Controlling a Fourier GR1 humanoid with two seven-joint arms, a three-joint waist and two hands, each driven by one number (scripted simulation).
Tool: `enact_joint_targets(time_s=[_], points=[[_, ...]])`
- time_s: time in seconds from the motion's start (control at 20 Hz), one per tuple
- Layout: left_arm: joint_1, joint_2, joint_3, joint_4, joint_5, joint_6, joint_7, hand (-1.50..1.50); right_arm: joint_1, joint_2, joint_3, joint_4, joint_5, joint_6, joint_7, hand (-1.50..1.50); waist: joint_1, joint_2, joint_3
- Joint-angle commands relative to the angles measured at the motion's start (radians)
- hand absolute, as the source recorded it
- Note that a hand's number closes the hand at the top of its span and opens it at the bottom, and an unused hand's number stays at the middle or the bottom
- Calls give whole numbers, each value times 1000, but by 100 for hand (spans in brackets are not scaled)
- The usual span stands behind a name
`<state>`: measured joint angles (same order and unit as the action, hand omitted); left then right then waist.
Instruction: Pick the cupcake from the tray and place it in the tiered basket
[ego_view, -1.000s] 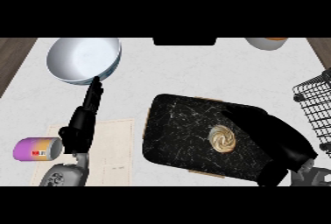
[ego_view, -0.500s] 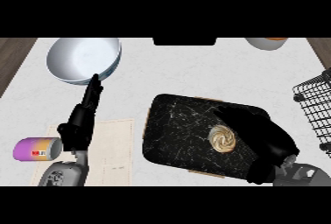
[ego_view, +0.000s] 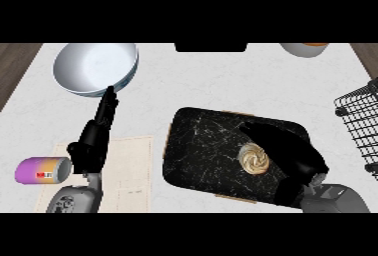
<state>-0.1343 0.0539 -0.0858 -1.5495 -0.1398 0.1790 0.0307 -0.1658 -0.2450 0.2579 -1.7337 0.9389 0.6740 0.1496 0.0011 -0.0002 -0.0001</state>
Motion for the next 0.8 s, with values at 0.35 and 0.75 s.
enact_joint_targets(time_s=[0.35,0.75], points=[[9,-18,12,-26,-23,-3,-1,0,41,55,8,66,52,-63,-54,-150,-1,0,0],[70,-5,-6,-118,-42,-14,46,0,34,55,-44,176,87,-247,-147,150,4,-1,0]])
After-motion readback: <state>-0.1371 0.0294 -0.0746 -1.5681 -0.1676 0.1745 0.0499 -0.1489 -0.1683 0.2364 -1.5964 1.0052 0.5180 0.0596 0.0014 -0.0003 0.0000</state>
